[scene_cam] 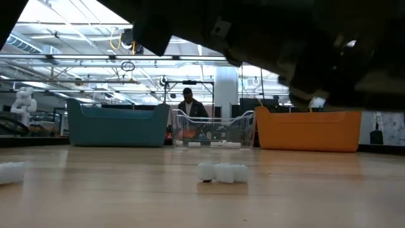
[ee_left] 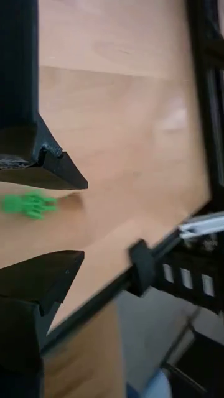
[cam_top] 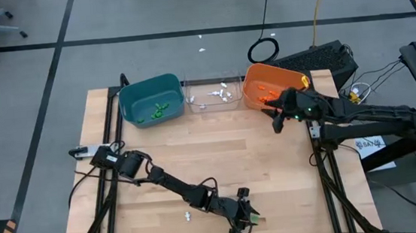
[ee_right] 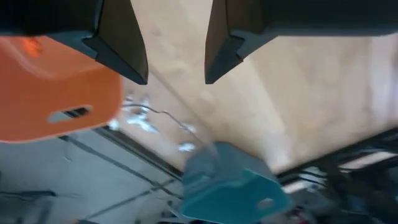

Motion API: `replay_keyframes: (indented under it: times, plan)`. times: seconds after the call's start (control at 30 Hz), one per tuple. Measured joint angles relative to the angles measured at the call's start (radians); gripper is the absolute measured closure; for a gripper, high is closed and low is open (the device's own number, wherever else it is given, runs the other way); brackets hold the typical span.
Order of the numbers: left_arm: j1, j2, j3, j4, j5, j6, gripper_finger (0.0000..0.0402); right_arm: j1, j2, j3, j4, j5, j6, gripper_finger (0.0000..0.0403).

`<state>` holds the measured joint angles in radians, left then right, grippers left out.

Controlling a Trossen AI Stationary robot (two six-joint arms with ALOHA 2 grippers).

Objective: Sort Halloween decoration
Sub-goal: Put the green skeleton toy into the blue bin

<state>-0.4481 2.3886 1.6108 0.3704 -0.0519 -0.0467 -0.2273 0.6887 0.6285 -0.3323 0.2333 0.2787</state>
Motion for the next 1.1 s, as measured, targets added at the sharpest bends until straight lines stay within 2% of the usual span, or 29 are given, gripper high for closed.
replay_keyframes:
  times: [0.17, 0.63, 0.77, 1.0, 1.1]
  plan:
    - [-0.003, 0.001, 0.000, -0.105, -0.049, -0.012, 0.0235, 0.082, 0.000, 0.000, 0.021, 0.006, 0.015, 0.0261]
    - [-0.004, 0.057, 0.002, -0.081, -0.061, -0.061, 0.0242, 0.258, 0.049, 0.000, 0.031, 0.136, 0.055, 0.0261]
    - [-0.004, 0.057, 0.002, -0.084, -0.061, -0.051, 0.0281, 0.291, 0.052, 0.000, 0.039, 0.162, 0.058, 0.0261]
    - [0.001, 0.058, 0.002, -0.090, -0.039, 0.000, 0.0380, 0.330, 0.054, 0.000, 0.060, 0.190, 0.052, 0.0261]
    - [0.009, 0.058, 0.002, -0.092, -0.012, 0.003, 0.0389, 0.344, 0.055, 0.000, 0.070, 0.190, 0.049, 0.0261]
